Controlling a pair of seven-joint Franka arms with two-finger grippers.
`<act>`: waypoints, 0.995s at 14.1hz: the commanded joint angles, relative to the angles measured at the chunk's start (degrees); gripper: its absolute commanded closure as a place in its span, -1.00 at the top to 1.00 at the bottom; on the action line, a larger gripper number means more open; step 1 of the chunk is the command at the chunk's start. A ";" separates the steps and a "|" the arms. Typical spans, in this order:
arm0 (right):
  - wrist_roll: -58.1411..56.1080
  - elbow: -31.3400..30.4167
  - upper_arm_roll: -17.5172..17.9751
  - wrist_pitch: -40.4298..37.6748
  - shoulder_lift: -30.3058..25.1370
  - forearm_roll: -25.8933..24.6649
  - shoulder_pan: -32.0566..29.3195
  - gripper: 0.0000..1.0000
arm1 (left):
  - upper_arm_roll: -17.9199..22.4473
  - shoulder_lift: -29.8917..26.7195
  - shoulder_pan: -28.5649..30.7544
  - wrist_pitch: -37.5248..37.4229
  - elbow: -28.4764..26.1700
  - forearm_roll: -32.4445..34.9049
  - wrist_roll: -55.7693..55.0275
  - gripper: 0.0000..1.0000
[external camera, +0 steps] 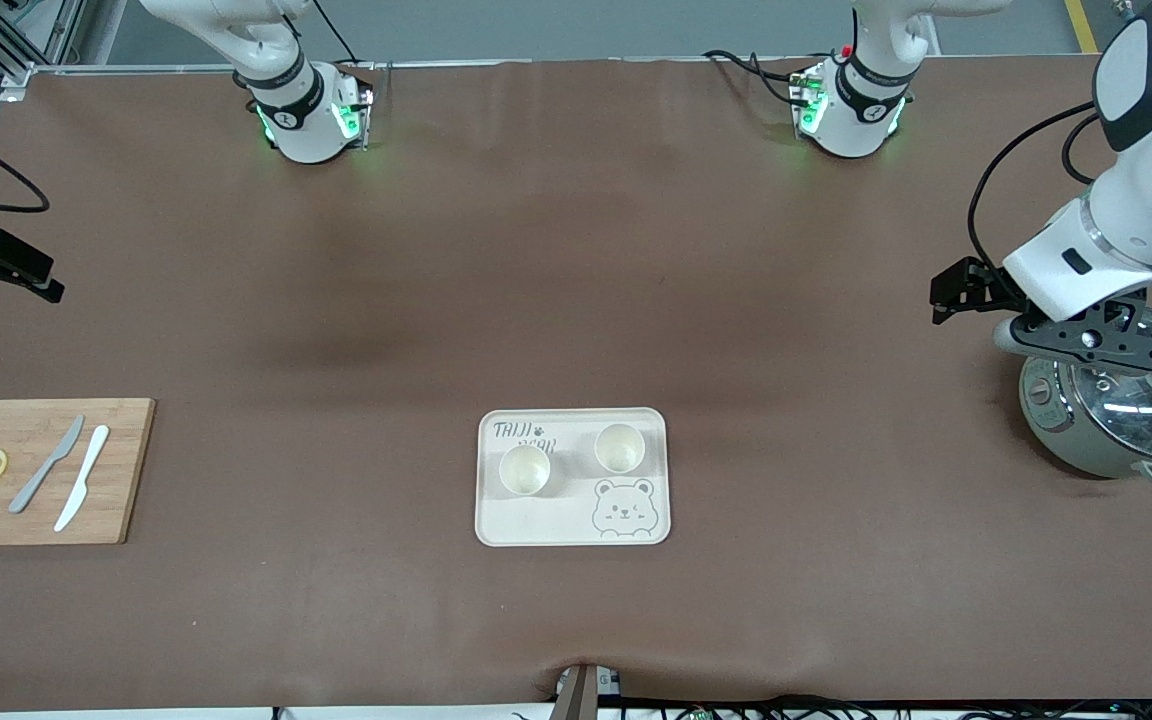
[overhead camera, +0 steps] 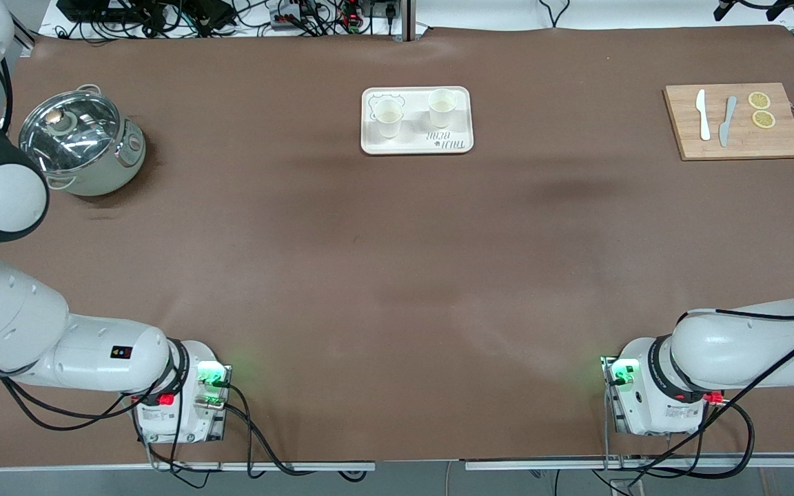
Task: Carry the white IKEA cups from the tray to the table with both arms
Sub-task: 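Move the left gripper from the pot toward the cups on the tray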
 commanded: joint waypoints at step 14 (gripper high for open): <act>0.85 3.82 0.74 -0.26 4.56 -0.06 0.51 1.00 | -0.32 19.10 -10.91 2.83 12.80 -3.19 -19.88 1.00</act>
